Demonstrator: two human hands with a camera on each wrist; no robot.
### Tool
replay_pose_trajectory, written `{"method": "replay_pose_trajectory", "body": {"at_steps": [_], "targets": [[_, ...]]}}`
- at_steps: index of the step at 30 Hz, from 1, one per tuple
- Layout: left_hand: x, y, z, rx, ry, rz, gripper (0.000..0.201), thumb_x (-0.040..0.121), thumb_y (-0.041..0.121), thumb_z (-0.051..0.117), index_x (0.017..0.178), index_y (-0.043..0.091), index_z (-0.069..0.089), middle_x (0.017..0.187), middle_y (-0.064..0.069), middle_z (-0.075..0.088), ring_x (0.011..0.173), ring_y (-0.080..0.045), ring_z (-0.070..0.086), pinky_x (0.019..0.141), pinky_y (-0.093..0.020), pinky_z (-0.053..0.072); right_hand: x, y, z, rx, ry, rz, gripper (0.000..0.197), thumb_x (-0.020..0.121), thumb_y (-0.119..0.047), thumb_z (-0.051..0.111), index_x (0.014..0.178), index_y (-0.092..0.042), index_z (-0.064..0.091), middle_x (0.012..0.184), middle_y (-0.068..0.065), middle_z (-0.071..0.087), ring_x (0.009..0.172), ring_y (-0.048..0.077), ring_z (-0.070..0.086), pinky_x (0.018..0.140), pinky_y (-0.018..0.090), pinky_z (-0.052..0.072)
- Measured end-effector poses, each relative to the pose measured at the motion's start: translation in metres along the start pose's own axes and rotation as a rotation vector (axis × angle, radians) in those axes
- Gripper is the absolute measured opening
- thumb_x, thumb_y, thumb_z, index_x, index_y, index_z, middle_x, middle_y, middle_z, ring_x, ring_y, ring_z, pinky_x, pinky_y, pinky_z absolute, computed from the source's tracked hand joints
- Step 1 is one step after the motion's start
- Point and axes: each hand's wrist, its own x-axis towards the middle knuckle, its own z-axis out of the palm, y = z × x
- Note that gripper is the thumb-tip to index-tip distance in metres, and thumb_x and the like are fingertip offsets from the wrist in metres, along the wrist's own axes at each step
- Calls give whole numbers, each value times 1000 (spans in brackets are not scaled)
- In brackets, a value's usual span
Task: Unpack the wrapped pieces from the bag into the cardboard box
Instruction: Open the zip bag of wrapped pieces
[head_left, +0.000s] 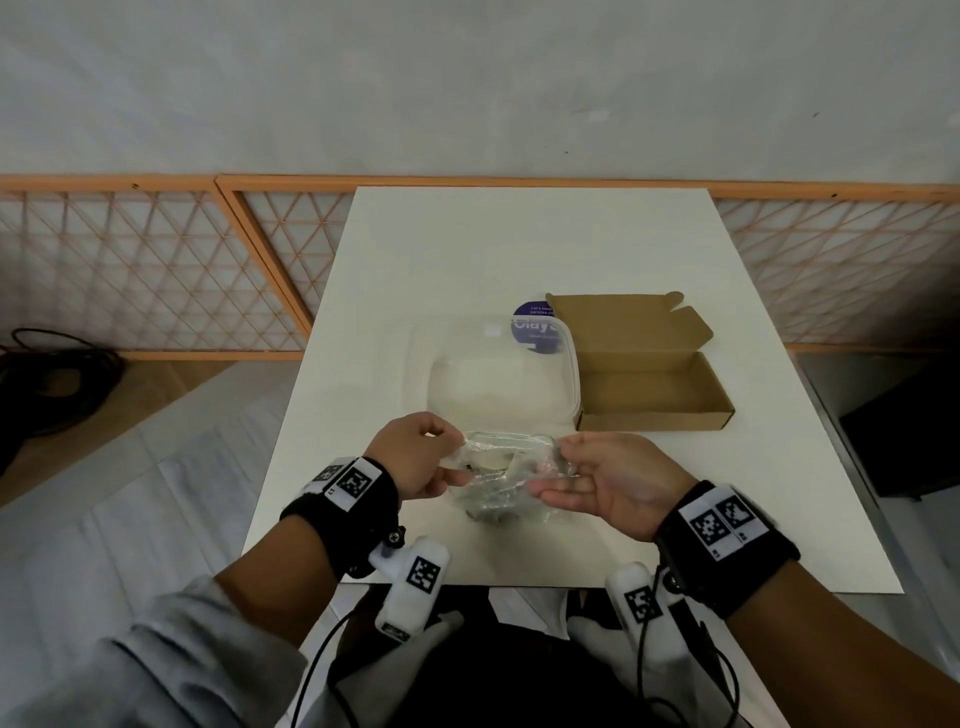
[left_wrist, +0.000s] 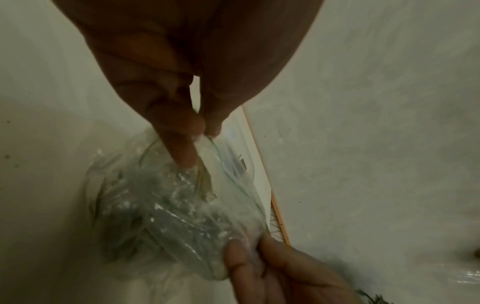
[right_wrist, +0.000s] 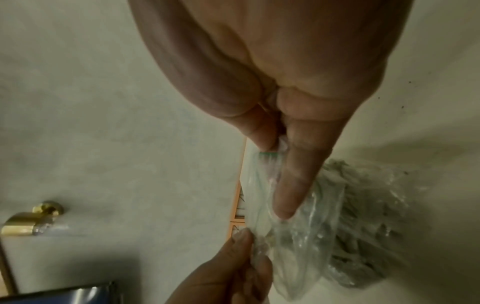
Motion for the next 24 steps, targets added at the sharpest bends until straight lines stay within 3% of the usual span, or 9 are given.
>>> {"method": "replay_pose_trajectory", "body": {"at_steps": [3,5,8,11,14,16,19,21,24], "targets": [[0,-1,8,-112,-25,-57,8,102,12,58,97,8,62,92,-9,61,68,-22,61,64,-34,62,1,4,2,-53,9,37,21,109,-7,43,116,4,59,121,31,71,102,50,74,72,42,66],[2,-2,13,-170,-29,-105,7,102,10,57,97,6,59,88,-11,59,68,-21,57,75,-38,63,2,7,3,-108,28,50,21,107,-7,43,112,5,60,122,32,69,101,52,73,74,45,66],[6,-3,18,-185,-12,-141,19,103,6,54,83,7,55,73,-10,53,60,-20,53,66,-37,61,8,12,-2,-204,76,67,25,103,-6,43,114,11,58,105,33,65,75,43,73,71,47,64],[7,-7,18,-238,-82,-246,25,105,8,50,80,5,53,63,-10,43,47,-17,36,60,-40,61,12,16,-11,-202,78,106,19,100,-9,47,108,4,58,79,18,50,56,27,56,76,52,64],[12,-15,11,-234,-170,-354,23,106,18,51,88,6,56,63,-7,45,40,-13,33,57,-37,60,8,19,-17,-172,-49,165,22,91,-18,61,109,-5,57,77,11,42,60,20,46,84,49,63],[13,-20,7,-241,-221,-373,18,101,21,59,89,8,59,63,-5,44,43,-13,33,61,-37,61,7,22,-19,-175,-64,148,27,83,-13,72,105,-4,59,79,11,42,60,17,43,84,47,62],[8,-22,8,-277,-281,-320,16,86,14,73,95,6,62,68,-6,45,53,-15,41,77,-40,63,6,28,-17,-263,16,66,14,89,0,70,92,-8,58,75,9,42,58,15,39,76,44,62],[6,-22,8,-216,-227,-219,15,86,3,72,97,4,62,73,-8,49,61,-15,50,82,-39,63,9,28,-17,-295,63,20,12,93,0,68,92,-8,58,66,5,46,57,15,40,72,42,61],[4,-21,0,-62,-109,-125,14,89,8,75,98,8,65,84,-7,54,66,-15,49,66,-31,59,9,24,-18,-276,88,-46,14,94,-6,70,99,-9,58,77,8,56,59,18,49,76,43,63]]}}
